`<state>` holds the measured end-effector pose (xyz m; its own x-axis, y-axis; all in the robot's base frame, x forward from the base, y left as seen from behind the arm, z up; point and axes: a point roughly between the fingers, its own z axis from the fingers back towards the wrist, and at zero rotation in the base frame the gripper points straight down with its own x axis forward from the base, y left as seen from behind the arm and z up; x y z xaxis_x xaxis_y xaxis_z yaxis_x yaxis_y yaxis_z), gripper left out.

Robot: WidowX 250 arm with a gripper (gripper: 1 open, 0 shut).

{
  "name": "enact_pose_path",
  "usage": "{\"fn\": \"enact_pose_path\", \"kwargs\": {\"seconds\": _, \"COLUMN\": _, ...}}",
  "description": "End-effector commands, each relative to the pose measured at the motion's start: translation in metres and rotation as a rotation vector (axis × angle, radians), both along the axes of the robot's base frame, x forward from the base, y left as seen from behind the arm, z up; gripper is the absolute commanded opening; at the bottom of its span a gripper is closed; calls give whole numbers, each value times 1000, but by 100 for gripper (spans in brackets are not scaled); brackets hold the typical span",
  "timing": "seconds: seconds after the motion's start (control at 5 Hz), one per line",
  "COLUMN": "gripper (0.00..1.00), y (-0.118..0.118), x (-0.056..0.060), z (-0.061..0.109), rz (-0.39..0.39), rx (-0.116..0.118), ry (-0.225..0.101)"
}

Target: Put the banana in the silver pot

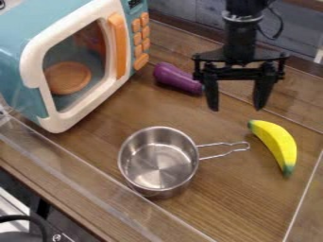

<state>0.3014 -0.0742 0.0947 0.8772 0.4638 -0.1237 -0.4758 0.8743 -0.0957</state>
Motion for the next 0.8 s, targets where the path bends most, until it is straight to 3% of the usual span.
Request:
{"fn": "enact_pose_path", "kwargs": {"seconds": 0.0, "gripper": 100, "y": -14, "x": 15, "z": 15, "rz": 69, "rx": -20, "ry": -53}}
{"fn": "enact_pose_path", "kwargs": {"seconds": 0.4, "gripper": 100, "y": 1, "x": 21, "z": 0, "rz": 61, "rx": -36, "ry": -65}}
{"fn": "enact_pose_path", "kwargs": {"seconds": 0.6, "gripper": 100, "y": -6, "x": 23, "z": -7, "rz": 73, "rx": -44, "ry": -72}}
